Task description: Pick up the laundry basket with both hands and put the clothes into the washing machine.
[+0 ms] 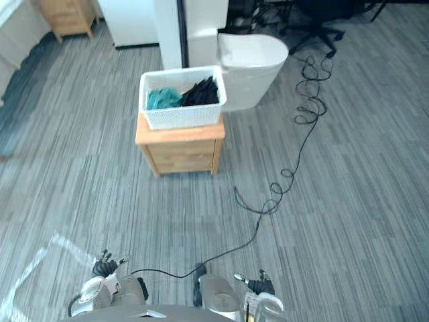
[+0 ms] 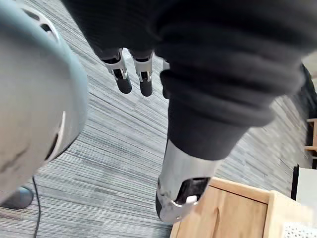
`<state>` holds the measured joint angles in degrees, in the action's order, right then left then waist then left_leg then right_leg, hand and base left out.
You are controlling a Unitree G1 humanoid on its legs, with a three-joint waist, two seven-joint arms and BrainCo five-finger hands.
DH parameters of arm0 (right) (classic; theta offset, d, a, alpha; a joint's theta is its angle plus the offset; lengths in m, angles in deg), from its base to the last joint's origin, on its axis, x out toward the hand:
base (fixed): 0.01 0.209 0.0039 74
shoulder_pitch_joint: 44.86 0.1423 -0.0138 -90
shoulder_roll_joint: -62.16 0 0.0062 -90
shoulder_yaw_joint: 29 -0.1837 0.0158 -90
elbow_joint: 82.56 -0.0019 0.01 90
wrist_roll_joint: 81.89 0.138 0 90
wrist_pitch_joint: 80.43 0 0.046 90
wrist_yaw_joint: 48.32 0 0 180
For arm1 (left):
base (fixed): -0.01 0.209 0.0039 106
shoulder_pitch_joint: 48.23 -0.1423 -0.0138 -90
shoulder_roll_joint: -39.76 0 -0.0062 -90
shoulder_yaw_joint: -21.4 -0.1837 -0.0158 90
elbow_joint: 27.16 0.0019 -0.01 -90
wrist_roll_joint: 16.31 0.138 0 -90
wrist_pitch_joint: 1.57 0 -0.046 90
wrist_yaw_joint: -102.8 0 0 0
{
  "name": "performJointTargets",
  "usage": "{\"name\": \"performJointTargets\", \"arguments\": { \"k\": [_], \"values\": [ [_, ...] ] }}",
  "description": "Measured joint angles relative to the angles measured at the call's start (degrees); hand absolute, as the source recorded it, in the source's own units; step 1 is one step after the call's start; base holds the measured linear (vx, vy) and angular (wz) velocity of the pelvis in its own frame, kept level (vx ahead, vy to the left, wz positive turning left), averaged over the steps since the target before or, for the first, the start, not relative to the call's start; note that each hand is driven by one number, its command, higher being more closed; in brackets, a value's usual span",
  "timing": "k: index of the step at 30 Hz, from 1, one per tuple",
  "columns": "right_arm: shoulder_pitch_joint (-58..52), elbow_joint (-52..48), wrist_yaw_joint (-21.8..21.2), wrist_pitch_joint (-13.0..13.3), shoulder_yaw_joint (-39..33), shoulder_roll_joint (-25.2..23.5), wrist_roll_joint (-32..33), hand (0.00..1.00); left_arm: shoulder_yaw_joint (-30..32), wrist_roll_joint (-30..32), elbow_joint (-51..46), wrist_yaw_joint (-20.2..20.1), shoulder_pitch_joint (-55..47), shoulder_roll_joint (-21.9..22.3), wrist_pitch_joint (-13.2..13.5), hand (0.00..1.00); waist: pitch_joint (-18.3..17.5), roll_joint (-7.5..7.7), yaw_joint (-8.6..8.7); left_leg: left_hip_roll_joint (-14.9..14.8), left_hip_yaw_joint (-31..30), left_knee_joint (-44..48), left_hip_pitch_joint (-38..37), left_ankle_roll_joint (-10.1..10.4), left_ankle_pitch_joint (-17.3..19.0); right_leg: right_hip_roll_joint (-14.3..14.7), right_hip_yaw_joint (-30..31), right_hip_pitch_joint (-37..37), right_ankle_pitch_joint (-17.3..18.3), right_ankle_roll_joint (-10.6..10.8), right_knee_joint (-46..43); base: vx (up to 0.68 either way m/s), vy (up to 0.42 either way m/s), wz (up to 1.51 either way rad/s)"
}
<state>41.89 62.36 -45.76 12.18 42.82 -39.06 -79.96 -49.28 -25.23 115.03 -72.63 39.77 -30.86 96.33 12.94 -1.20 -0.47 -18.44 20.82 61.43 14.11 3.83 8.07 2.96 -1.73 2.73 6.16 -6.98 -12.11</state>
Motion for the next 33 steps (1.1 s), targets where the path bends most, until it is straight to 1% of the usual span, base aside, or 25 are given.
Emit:
{"name": "performJointTargets", "arguments": {
  "k": [3,4,6,8,10,11,12,13,14,15,16,17,18,19,20,21,22,23,24,25,26,27,29,30,33],
  "values": [
    [0.0,0.0,0.2,-0.1,0.9,0.1,0.0,0.00,-2.0,-1.0,-0.1,0.0,0.0,-0.7,0.5,0.00,0.0,-0.03,-0.24,2.9,1.8,-14.7,4.2,-0.2,1.4,-1.2,0.9,-4.8,1.6,1.1,2.4,0.34,0.015,-0.13],
    [0.3,0.0,0.1,-0.1,1.2,0.2,0.0,0.00,-2.1,-1.0,-0.1,0.0,0.1,-0.6,0.8,0.00,0.0,-0.03,-0.48,4.7,1.8,-22.8,4.5,0.0,1.3,-1.8,1.2,-6.2,2.1,1.9,3.3,0.35,0.068,-0.14],
    [0.0,0.1,0.1,0.2,1.1,0.4,0.0,0.00,-2.1,-1.0,0.2,0.0,0.0,-0.2,0.9,0.00,-0.3,-0.35,-1.21,9.7,-1.7,-46.3,3.0,1.5,-1.7,-2.8,2.5,-9.1,4.1,4.6,4.4,0.36,0.108,-0.29],
    [0.0,0.5,0.1,0.5,1.1,0.4,0.0,0.00,-1.9,-1.0,0.7,0.0,-0.2,-0.2,0.9,0.00,-0.6,-0.85,-1.79,10.6,-5.0,-50.9,3.9,2.1,-2.4,-2.6,4.2,-11.0,6.5,5.9,4.7,0.39,0.200,-0.47],
    [-0.9,2.1,0.0,0.6,1.2,0.4,-0.1,0.00,-1.7,-1.0,1.5,-0.1,-2.0,-0.7,0.7,0.00,-2.7,-0.87,-1.97,11.8,-7.4,-51.7,3.7,0.0,-3.8,-3.1,6.3,-12.3,10.1,6.8,3.5,0.62,0.389,-0.64],
    [-2.4,4.1,-0.1,0.7,1.1,-0.5,-0.1,0.00,-0.8,-1.3,2.3,-0.2,-3.8,-2.3,0.6,0.00,-6.0,2.45,-2.52,15.1,-7.1,-48.4,3.3,-2.2,-7.6,-6.2,8.8,-10.3,15.6,10.2,-4.8,0.63,0.374,-0.64],
    [-2.5,4.6,-0.2,0.7,0.8,-1.0,0.1,0.00,-0.8,-1.4,2.6,-0.1,-3.8,-2.8,0.6,0.00,-6.4,3.57,-2.55,16.0,-6.5,-48.2,2.6,-2.4,-7.8,-7.3,9.3,-8.0,16.3,11.7,-10.6,0.53,0.291,-0.57],
    [-2.5,4.6,-0.2,0.7,0.5,-1.5,0.0,0.00,-0.9,-1.4,2.8,-0.1,-3.8,-3.5,0.4,0.00,-6.4,4.48,-2.38,17.0,-6.1,-48.3,1.4,-2.7,-7.8,-8.0,9.6,-5.4,16.1,13.3,-17.5,0.30,0.169,-0.24],
    [-2.2,4.5,-0.4,0.9,0.4,-2.0,0.0,0.00,-1.4,-1.4,3.1,-0.2,-3.7,-4.6,0.1,0.00,-6.2,5.68,-1.88,18.2,-5.4,-48.8,-0.6,-3.9,-6.9,-9.0,9.9,-0.6,13.3,18.3,-28.6,0.47,0.286,-0.16],
    [-1.6,4.5,-0.9,0.9,0.8,-2.1,-0.1,0.00,-2.0,-1.3,4.0,-0.2,-3.4,-5.5,-0.6,0.00,-5.8,5.84,-0.58,18.9,-5.0,-48.9,-3.6,-4.8,-5.5,-9.6,10.4,5.5,11.8,20.3,-41.4,0.46,0.271,-0.12],
    [-1.4,4.5,-0.9,0.9,1.3,-2.0,-0.1,0.00,-2.2,-1.1,4.3,-0.2,-3.4,-5.4,-0.6,0.00,-5.8,5.85,-0.52,19.0,-4.6,-49.6,-5.3,-5.0,-5.1,-9.7,10.1,6.9,11.9,19.8,-43.4,0.53,0.294,-0.18],
    [-0.8,4.5,-0.8,0.9,1.8,-1.9,-0.1,0.00,-3.7,-1.0,4.7,-0.2,-3.2,-5.4,-0.5,0.00,-5.7,5.63,-0.61,19.1,-3.6,-52.0,-9.3,-5.1,-4.9,-9.7,9.6,9.1,13.1,17.3,-43.7,0.41,0.196,-0.26],
    [-0.2,4.0,-0.7,1.0,2.4,-1.8,-0.1,0.00,-4.3,-1.0,4.6,-0.3,-3.1,-5.3,-0.5,0.00,-5.6,5.24,-0.57,19.0,-3.5,-54.1,-11.6,-5.1,-4.9,-9.8,8.1,10.5,13.9,15.7,-41.5,0.44,0.177,-0.24],
    [0.5,2.7,-0.7,1.0,3.4,-2.0,-0.1,0.00,-4.9,-1.0,4.6,-0.3,-2.3,-5.2,-0.5,0.00,-5.4,4.70,-0.25,18.7,-3.5,-56.1,-13.6,-5.0,-4.9,-9.8,6.1,12.7,14.5,14.6,-36.1,0.28,0.094,-0.10],
    [0.8,2.0,-0.6,1.0,4.2,-2.0,-0.1,0.00,-5.2,-1.0,4.6,-0.3,-1.7,-5.1,-0.5,0.00,-5.3,4.39,-0.22,18.5,-3.5,-56.9,-14.2,-4.8,-4.8,-9.7,5.4,13.7,14.4,14.5,-32.8,0.28,0.018,-0.03],
    [1.5,0.0,-0.5,0.9,5.9,-2.1,-0.1,0.00,-6.3,-1.1,4.5,-0.1,-0.6,-4.9,-0.4,0.00,-5.0,3.57,-0.19,18.0,-3.4,-57.6,-14.8,-4.1,-4.4,-9.6,4.7,15.6,13.5,13.7,-25.0,0.25,-0.030,0.01],
    [1.7,-3.1,-0.4,0.9,7.4,-2.1,-0.1,0.00,-7.1,-1.2,3.9,0.1,-0.3,-4.7,-0.3,0.00,-4.5,2.86,0.32,17.6,-3.3,-57.7,-15.3,-3.3,-3.8,-9.5,4.6,15.7,9.9,12.9,-15.9,0.30,-0.043,0.06],
    [1.5,-5.2,-0.2,0.9,8.1,-2.2,-0.1,0.00,-7.3,-1.4,3.3,0.1,-0.5,-4.6,-0.2,0.00,-4.6,2.98,0.61,17.9,-3.4,-57.7,-15.6,-2.7,-3.4,-9.5,4.9,15.5,6.7,12.5,-11.6,0.27,-0.085,0.14],
    [0.1,-9.5,0.6,1.0,9.4,-2.2,-0.2,0.00,-7.9,-2.2,1.9,0.2,-1.2,-4.7,0.1,0.00,-4.6,3.91,0.74,19.1,-3.6,-58.1,-17.0,-1.7,-2.7,-10.1,6.9,15.3,-1.1,11.8,-7.1,0.30,-0.155,0.13],
    [-0.6,-13.1,1.3,1.0,10.1,-1.2,-0.4,0.00,-8.1,-2.3,0.8,0.5,-1.6,-4.3,0.3,0.00,-4.4,3.87,0.83,19.1,-3.8,-58.6,-18.7,-1.0,-2.2,-10.0,7.2,15.4,-3.3,13.6,-8.3,0.30,-0.172,0.07],
    [-0.8,-14.7,1.6,1.1,10.2,-0.6,-1.2,0.00,-8.2,-2.3,0.1,0.7,-2.0,-3.8,0.4,0.00,-4.5,2.86,0.85,18.4,-3.9,-58.5,-18.5,-0.5,-2.1,-9.4,7.2,15.3,-3.3,13.3,-8.2,0.28,-0.182,-0.12],
    [-1.0,-18.4,1.7,1.4,10.2,0.8,-2.4,0.00,-8.1,-2.4,-1.6,1.0,-2.9,-2.3,1.0,0.00,-5.0,0.92,0.74,16.9,-3.8,-58.5,-17.9,0.3,-1.6,-7.9,7.0,15.3,-3.1,12.9,-6.8,0.20,-0.124,-0.19],
    [-1.2,-21.7,1.7,1.8,9.9,2.4,-3.8,0.00,-8.1,-3.7,-2.8,1.2,-3.0,-1.3,1.3,0.00,-5.0,-0.52,1.29,15.4,-4.1,-58.6,-17.5,0.8,-1.9,-6.6,6.1,15.1,-3.0,12.6,-5.8,0.23,-0.166,-0.05],
    [-1.8,-22.9,1.8,2.2,9.5,2.9,-4.6,0.00,-8.1,-4.7,-4.5,1.3,-3.1,-1.2,1.3,0.00,-5.1,-0.62,1.81,14.8,-5.0,-58.5,-17.8,1.6,-2.5,-6.1,5.3,14.0,-2.9,12.4,-5.1,0.18,-0.141,0.16],
    [-3.2,-24.0,2.0,2.4,8.2,3.3,-4.6,0.00,-8.1,-6.5,-8.7,1.5,-3.2,-1.1,2.0,0.00,-4.9,0.11,1.91,13.7,-6.9,-58.2,-19.0,1.8,-2.8,-5.6,3.1,11.0,-2.4,11.5,-3.8,0.12,-0.105,0.27]
  ]
}}
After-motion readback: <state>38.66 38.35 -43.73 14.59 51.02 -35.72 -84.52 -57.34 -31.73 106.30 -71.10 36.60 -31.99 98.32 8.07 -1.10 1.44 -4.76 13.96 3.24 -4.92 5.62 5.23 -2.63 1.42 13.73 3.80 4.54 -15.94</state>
